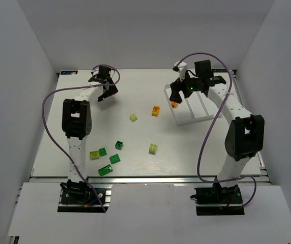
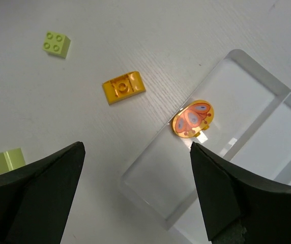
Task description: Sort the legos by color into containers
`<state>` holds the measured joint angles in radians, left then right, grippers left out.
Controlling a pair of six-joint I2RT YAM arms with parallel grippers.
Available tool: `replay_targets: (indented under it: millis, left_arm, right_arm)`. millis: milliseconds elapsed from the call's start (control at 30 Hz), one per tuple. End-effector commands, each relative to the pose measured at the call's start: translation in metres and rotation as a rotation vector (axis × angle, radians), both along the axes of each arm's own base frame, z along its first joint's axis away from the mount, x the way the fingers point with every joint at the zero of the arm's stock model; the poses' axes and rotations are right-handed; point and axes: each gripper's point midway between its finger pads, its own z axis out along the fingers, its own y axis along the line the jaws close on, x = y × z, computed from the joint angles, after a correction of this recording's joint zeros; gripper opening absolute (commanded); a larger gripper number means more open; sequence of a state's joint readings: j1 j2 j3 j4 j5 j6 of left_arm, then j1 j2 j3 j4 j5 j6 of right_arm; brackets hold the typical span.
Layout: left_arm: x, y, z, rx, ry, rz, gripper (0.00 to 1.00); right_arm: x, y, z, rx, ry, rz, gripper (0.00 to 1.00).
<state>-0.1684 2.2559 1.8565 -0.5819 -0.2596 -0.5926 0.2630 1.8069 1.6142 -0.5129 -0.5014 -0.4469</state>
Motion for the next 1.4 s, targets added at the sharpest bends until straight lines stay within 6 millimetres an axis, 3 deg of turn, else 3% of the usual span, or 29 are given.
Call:
replay_targets:
  millis: [0,267,600,700,733,800,900,933,1000,1067,1100,1133,1167,1233,1367]
  left_arm:
    - [0.032,0.0,0.041,0.004,-0.153,0.042,0.83]
    - [0.064,-0.018,0.024,-0.042,-0.176,0.028,0.83]
    - [0.058,-0.007,-0.009,0.004,-0.103,0.097,0.75]
    - [0.058,-0.008,-0.012,-0.004,-0.099,0.097,0.58]
    - [0.058,-0.009,-0.011,-0.008,-0.1,0.093,0.46]
    - [0.059,-0.011,-0.008,-0.016,-0.111,0.081,0.36]
    - [0.067,-0.022,0.022,-0.052,-0.185,0.007,0.21]
    - [0.067,-0.034,0.032,-0.049,-0.208,-0.067,0.19]
    - [0.065,-0.079,0.073,-0.159,-0.313,-0.25,0.16]
    - [0.045,-0.144,0.108,-0.34,-0.39,-0.51,0.15]
    - [0.035,-0.166,0.117,-0.408,-0.413,-0.589,0.15]
    - [0.02,-0.197,0.125,-0.49,-0.418,-0.663,0.15]
    - [0.005,-0.221,0.134,-0.564,-0.435,-0.753,0.15]
    - [-0.011,-0.253,0.139,-0.653,-0.421,-0.82,0.13]
    - [-0.046,-0.33,0.144,-0.765,-0.401,-0.959,0.12]
  right_arm:
    - [-0.008,0.006,0.005,0.047,-0.015,0.044,0.89]
    - [-0.014,0.005,0.006,0.079,-0.011,0.033,0.89]
    - [-0.005,-0.003,0.007,0.092,-0.011,-0.003,0.89]
    - [-0.003,-0.006,0.007,0.094,-0.008,-0.01,0.89]
    - [-0.002,-0.007,0.008,0.096,-0.011,-0.013,0.89]
    - [-0.003,-0.006,0.008,0.098,-0.007,-0.012,0.89]
    - [-0.003,-0.011,0.008,0.094,-0.009,-0.024,0.89]
    - [-0.002,-0.013,0.011,0.094,-0.02,-0.03,0.89]
    - [-0.001,-0.021,0.008,0.079,-0.028,-0.075,0.88]
    - [0.009,-0.034,0.016,0.087,-0.077,-0.166,0.83]
    - [0.012,-0.039,0.018,0.092,-0.085,-0.196,0.76]
    - [0.014,-0.044,0.018,0.108,-0.085,-0.235,0.5]
    - [0.018,-0.051,0.019,0.103,-0.088,-0.28,0.31]
    - [0.021,-0.059,0.022,0.121,-0.079,-0.335,0.0]
    - [0.023,-0.071,0.021,0.126,-0.067,-0.382,0.0]
